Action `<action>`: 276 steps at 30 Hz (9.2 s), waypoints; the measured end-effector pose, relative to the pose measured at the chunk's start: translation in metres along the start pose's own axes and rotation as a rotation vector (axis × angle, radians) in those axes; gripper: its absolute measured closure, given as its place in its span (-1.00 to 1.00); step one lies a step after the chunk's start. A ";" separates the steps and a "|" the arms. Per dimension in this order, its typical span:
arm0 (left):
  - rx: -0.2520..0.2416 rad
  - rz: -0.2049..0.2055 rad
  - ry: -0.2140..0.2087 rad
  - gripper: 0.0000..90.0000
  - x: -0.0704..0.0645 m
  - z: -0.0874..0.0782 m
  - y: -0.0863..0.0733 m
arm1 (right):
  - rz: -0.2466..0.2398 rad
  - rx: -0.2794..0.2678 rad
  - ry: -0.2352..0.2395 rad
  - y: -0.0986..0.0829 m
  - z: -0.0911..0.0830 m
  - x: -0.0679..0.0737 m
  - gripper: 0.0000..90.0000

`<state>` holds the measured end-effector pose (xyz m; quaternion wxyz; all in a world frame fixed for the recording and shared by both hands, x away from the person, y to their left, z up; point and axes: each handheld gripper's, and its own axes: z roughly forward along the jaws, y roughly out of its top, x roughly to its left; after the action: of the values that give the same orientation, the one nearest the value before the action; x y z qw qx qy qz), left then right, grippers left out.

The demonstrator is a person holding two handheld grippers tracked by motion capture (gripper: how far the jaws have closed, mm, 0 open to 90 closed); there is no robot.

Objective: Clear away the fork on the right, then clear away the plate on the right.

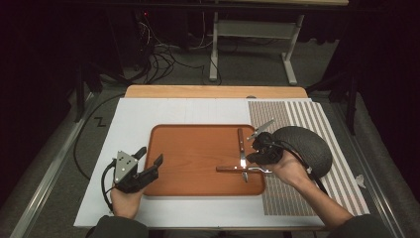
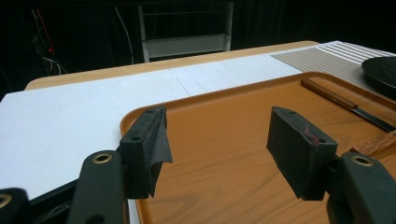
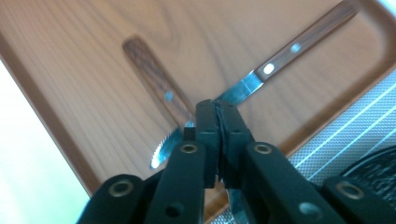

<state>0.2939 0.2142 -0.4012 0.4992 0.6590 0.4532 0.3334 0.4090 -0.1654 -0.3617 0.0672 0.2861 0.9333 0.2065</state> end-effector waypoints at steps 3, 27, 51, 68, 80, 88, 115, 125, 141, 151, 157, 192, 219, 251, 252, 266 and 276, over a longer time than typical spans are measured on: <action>0.000 0.000 0.000 -0.16 0.000 0.000 0.000 | -0.015 0.029 0.001 -0.001 0.004 0.000 0.77; 0.001 -0.002 0.002 -0.16 0.000 0.000 0.000 | -0.169 0.174 0.035 -0.006 0.027 0.005 0.79; -0.001 0.000 0.001 -0.16 0.000 0.000 0.000 | -0.134 0.015 0.086 0.014 0.041 0.033 0.61; -0.004 0.002 0.000 -0.16 0.000 0.000 0.000 | -0.034 0.009 0.024 0.028 0.061 0.029 0.71; -0.003 0.005 0.003 -0.16 -0.001 -0.001 0.000 | 0.101 -0.059 -0.022 0.035 0.068 -0.001 0.50; -0.003 0.003 0.003 -0.16 -0.001 -0.001 0.000 | 0.212 -0.073 -0.062 0.034 0.068 -0.017 0.41; -0.009 0.004 0.008 -0.15 -0.001 -0.003 0.000 | 0.060 0.007 0.173 0.030 0.063 0.025 0.59; -0.001 0.010 0.005 -0.16 -0.002 0.000 0.000 | -0.029 -0.187 0.143 0.041 0.054 0.043 0.87; -0.005 0.006 0.006 -0.16 -0.001 -0.002 0.000 | 0.065 -0.093 -0.051 0.047 0.077 0.011 0.87; -0.002 0.004 0.004 -0.16 0.000 -0.002 -0.001 | 0.126 -0.089 -0.091 0.045 0.074 -0.005 0.63; 0.001 -0.001 0.003 -0.16 0.001 -0.002 -0.001 | 0.094 -0.155 -0.088 0.040 0.047 -0.006 0.40; 0.005 0.016 -0.036 -0.17 -0.004 0.006 0.001 | -0.001 -0.269 -0.322 -0.062 -0.050 -0.020 0.19; 0.011 0.010 -0.020 -0.18 -0.004 0.005 0.000 | -0.223 -0.059 -0.539 -0.131 -0.001 0.015 0.23; -0.001 0.013 -0.002 -0.18 -0.004 0.001 0.000 | -0.456 0.015 -0.866 -0.114 0.005 0.023 0.99; -0.003 0.012 0.000 -0.18 -0.004 0.001 0.000 | -0.456 0.015 -0.866 -0.114 0.005 0.023 0.99; 0.000 0.007 0.003 -0.18 -0.003 0.001 0.000 | -0.581 -0.007 -0.897 -0.100 0.008 0.039 0.99; -0.002 0.003 0.005 -0.18 -0.003 0.000 0.000 | -0.671 -0.111 -0.881 -0.071 0.002 0.070 0.98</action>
<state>0.2932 0.2117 -0.4015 0.4982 0.6586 0.4529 0.3361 0.3155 -0.1780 -0.3942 0.5281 0.0288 0.8446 0.0833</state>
